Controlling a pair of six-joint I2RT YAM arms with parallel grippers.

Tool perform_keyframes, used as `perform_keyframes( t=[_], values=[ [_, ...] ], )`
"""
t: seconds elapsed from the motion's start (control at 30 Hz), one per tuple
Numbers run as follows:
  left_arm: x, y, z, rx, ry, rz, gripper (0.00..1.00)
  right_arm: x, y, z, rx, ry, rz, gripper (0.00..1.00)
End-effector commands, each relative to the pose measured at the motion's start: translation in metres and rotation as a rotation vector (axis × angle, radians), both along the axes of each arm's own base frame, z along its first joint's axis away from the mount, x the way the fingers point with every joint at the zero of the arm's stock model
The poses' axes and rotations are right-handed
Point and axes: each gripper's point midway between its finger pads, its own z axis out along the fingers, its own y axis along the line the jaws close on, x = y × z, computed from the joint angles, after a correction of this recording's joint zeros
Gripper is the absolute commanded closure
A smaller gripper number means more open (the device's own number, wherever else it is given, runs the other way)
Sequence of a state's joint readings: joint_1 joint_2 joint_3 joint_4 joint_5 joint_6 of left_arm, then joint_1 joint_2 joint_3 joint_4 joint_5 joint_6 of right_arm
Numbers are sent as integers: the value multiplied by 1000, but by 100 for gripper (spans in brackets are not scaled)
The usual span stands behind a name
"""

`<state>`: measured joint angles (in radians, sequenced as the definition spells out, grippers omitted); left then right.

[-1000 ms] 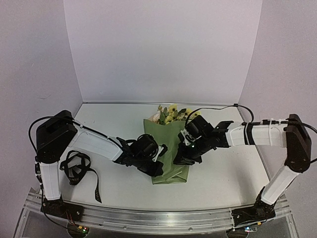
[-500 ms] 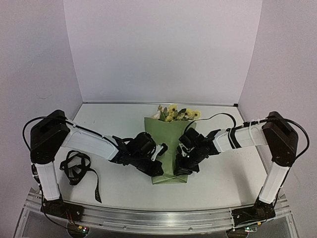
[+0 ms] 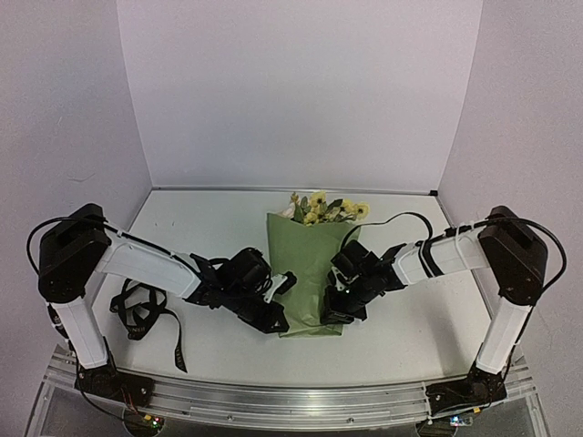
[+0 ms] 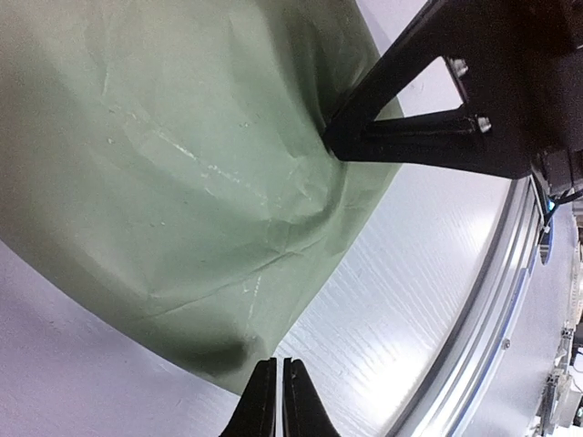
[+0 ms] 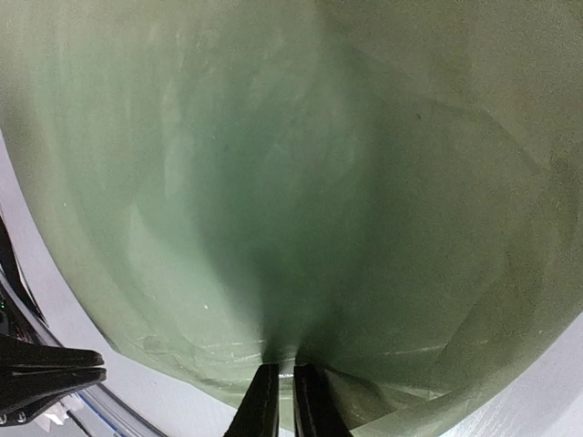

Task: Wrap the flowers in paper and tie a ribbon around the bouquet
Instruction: Press the fold line on the folded bouquet.

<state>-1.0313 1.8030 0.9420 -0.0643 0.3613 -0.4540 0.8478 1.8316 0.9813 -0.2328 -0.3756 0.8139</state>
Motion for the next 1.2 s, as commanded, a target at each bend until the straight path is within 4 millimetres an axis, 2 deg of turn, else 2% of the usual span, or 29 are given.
perform_keyframes(
  t=[0.0, 0.27, 0.43, 0.53, 0.8, 1.07, 1.17],
  values=[
    [7, -10, -9, -56, 44, 31, 96, -4, -19, -18, -81, 5, -27, 91],
    [15, 2, -28, -55, 126, 94, 96, -7, -24, -21, -84, 21, -35, 91],
    [19, 0, -9, -131, 141, 95, 92, -7, -26, -21, -80, 24, -39, 92],
    [28, 4, -8, -137, 144, 127, 91, -7, -27, -21, -77, 25, -42, 91],
    [48, 12, -22, -131, 181, 192, 91, -7, -26, -23, -65, 36, -47, 92],
    [84, 17, -29, -140, 214, 295, 90, -8, -27, -24, -60, 43, -52, 92],
    [97, 18, -25, -162, 224, 309, 89, -8, -26, -24, -56, 46, -52, 92]
  ],
)
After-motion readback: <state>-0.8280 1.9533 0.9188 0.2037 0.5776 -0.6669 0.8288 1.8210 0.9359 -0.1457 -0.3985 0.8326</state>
